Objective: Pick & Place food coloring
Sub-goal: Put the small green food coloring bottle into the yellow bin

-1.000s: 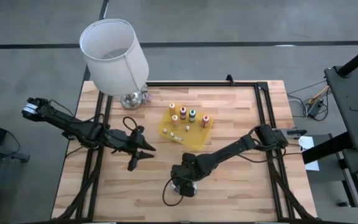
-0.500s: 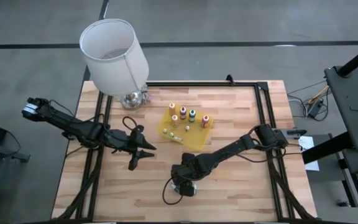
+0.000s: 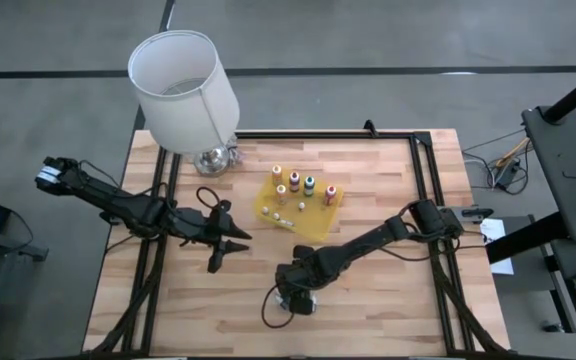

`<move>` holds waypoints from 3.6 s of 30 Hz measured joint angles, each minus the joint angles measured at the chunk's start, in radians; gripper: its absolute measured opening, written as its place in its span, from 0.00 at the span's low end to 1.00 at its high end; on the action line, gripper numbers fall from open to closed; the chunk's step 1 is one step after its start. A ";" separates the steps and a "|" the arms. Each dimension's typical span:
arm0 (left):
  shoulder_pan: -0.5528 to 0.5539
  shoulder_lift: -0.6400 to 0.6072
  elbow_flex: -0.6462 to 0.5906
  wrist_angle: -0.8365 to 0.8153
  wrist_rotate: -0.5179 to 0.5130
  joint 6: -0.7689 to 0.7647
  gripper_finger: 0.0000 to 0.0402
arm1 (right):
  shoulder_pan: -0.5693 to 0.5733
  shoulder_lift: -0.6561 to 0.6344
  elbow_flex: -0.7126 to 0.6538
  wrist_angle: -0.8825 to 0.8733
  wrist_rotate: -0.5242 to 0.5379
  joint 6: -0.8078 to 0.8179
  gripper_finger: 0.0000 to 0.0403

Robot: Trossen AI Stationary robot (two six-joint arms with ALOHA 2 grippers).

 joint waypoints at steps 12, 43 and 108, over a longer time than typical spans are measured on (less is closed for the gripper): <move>0.002 -0.001 0.001 0.024 0.000 0.000 0.26 | -0.004 0.011 -0.001 0.011 -0.036 0.007 0.25; 0.006 0.008 0.211 0.020 0.062 0.088 0.27 | -0.049 -0.380 -0.001 0.010 0.150 0.216 0.16; 0.026 0.425 0.708 -0.485 -0.026 0.217 0.16 | -0.063 -0.482 0.000 0.004 0.187 0.210 0.16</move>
